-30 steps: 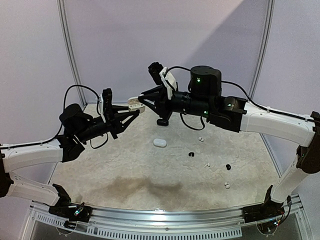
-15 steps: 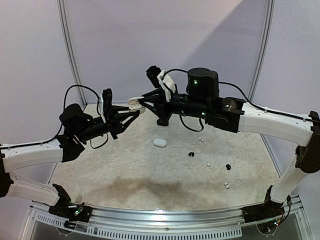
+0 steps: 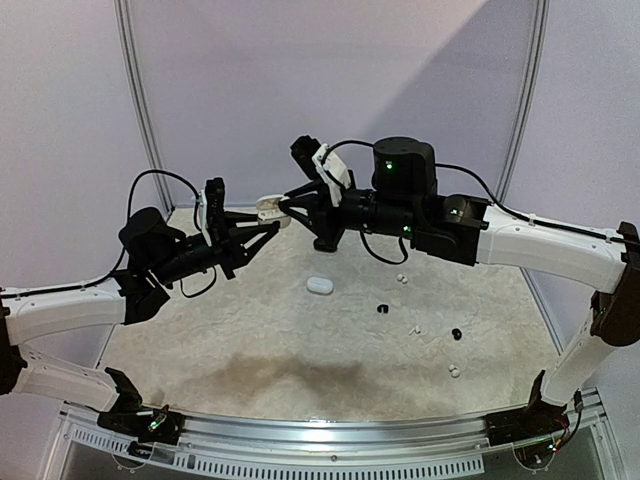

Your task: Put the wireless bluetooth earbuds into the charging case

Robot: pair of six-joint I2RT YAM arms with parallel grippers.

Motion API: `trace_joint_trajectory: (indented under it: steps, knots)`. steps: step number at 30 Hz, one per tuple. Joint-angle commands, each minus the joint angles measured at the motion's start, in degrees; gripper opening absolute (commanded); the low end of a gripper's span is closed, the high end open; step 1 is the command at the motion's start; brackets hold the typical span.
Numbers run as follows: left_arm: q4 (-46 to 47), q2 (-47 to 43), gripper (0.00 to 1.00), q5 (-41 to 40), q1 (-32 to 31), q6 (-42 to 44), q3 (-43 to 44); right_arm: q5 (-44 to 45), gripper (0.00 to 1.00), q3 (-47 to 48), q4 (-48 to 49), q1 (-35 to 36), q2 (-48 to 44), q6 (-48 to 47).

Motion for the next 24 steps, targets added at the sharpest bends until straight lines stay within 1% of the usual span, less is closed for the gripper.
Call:
trace_joint_trajectory:
  steps: [1,8,12,15,24]
  knots:
    - [1.7,-0.53,0.0,0.22,0.18,0.45,-0.16,0.9,0.21,-0.25,-2.56,0.07,1.45,-0.36]
    - [1.61,-0.6,0.0,0.3,0.18,0.46,-0.28,0.87,0.25,0.01,-2.51,0.03,1.63,-0.18]
    - [1.43,-0.51,0.0,0.56,0.18,0.24,-0.28,0.88,0.23,0.24,-1.72,0.0,1.58,0.03]
    - [1.29,-0.52,0.0,0.57,0.18,0.05,-0.31,1.04,0.23,0.8,-1.8,0.05,1.75,0.41]
    - [0.4,-0.38,0.0,-0.3,0.18,-0.65,-0.21,1.36,0.35,2.4,-3.88,0.04,1.7,2.47]
